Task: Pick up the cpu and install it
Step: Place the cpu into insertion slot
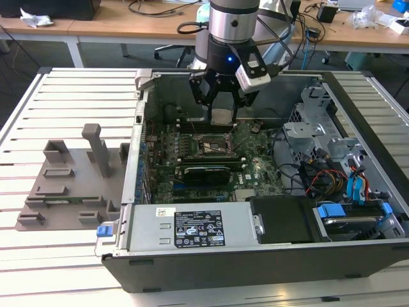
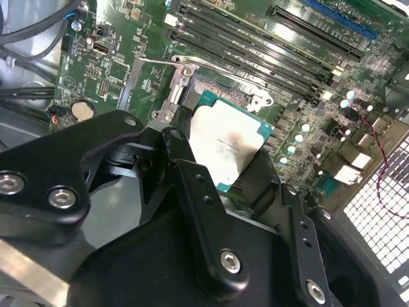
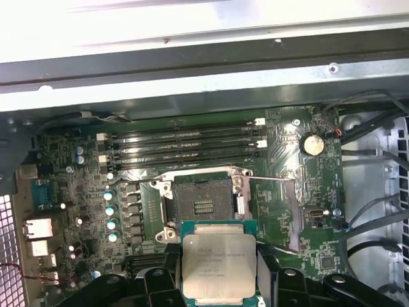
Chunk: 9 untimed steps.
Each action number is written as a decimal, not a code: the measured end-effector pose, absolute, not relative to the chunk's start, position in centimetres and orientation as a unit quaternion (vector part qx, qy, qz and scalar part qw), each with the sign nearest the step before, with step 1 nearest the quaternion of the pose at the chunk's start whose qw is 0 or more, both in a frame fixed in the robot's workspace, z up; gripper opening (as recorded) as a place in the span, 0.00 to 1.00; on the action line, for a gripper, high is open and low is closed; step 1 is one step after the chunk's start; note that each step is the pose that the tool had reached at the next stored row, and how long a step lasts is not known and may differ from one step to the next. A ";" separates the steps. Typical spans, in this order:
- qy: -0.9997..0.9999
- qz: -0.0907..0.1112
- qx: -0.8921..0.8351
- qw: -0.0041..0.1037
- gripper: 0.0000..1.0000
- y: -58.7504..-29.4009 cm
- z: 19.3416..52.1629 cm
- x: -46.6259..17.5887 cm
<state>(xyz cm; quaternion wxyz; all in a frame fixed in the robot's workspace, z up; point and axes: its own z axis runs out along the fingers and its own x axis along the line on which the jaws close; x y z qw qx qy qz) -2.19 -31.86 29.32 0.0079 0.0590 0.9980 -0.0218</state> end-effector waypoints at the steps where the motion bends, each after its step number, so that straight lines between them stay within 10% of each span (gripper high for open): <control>1: 0.998 -0.022 0.062 0.008 0.55 -31.9 29.3 -2.2; 9: 0.994 -0.022 0.106 0.007 0.55 -31.9 29.3 -2.2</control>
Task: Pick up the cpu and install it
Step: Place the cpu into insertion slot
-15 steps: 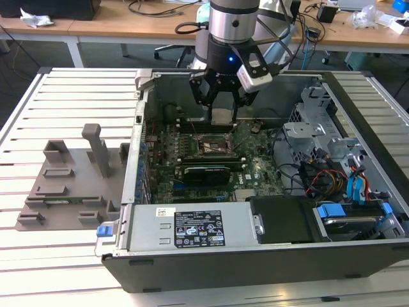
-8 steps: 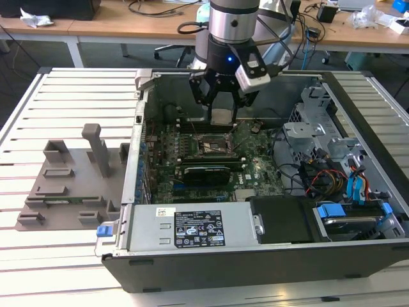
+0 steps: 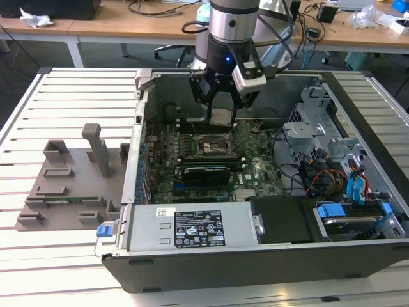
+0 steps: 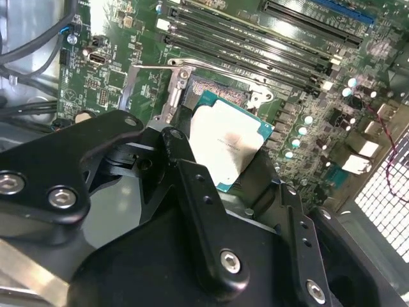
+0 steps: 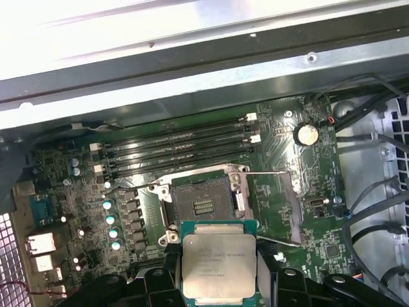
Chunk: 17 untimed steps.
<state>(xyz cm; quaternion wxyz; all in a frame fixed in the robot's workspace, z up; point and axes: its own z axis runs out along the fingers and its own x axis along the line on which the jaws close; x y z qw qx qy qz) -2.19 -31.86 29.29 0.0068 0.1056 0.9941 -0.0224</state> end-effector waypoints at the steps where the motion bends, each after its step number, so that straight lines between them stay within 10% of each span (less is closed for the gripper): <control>1: 0.994 -0.022 0.109 0.007 0.55 -31.9 29.3 -2.2; 17: 0.985 -0.023 0.171 0.005 0.55 -31.9 29.2 -2.2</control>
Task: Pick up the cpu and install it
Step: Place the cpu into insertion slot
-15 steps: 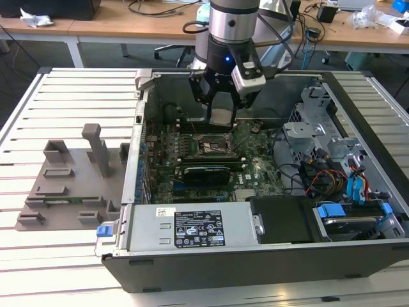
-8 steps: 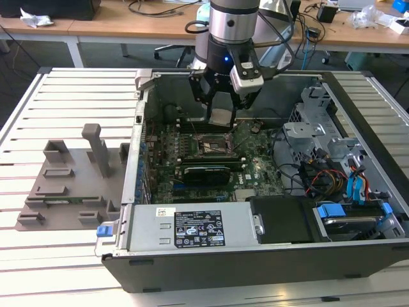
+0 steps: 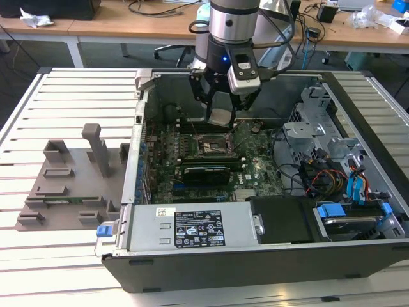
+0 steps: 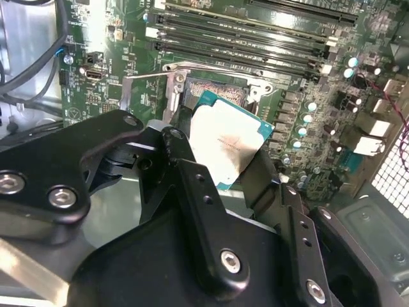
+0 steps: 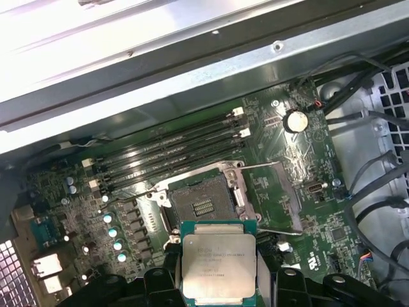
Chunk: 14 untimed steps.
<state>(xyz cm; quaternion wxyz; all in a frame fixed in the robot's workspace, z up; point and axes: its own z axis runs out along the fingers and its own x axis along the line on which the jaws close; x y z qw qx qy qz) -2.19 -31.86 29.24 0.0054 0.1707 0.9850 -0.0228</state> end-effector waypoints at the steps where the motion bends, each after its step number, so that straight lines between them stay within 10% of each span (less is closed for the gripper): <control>1: 0.984 -0.023 0.176 0.005 0.55 -31.9 29.2 -2.2; 14: 0.975 -0.023 0.223 0.004 0.55 -31.9 29.2 -2.2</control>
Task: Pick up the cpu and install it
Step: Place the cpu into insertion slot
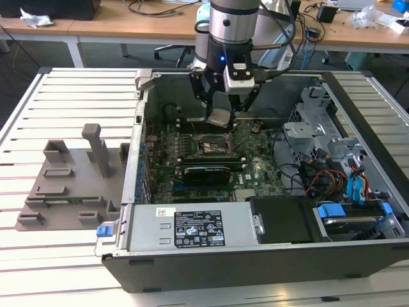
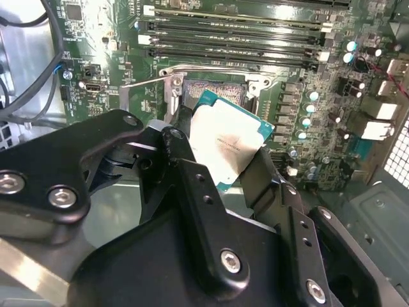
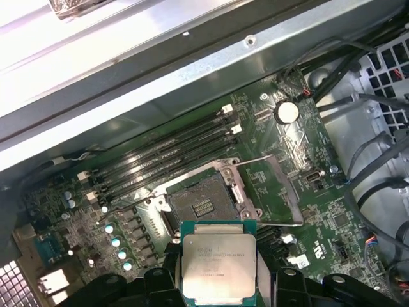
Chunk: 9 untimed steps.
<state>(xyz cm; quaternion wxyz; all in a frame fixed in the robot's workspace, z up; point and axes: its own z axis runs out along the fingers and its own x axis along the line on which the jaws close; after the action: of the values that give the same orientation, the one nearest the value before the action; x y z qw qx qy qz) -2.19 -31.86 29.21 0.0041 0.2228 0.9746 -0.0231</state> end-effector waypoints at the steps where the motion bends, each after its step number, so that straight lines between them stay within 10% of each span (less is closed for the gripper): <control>1: 0.974 -0.023 0.227 0.004 0.55 -31.9 29.2 -2.2; 9: 0.964 -0.023 0.265 0.003 0.55 -31.9 29.2 -2.2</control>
<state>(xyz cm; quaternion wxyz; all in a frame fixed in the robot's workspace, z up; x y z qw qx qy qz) -2.19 -31.86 29.19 0.0031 0.2647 0.9640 -0.0232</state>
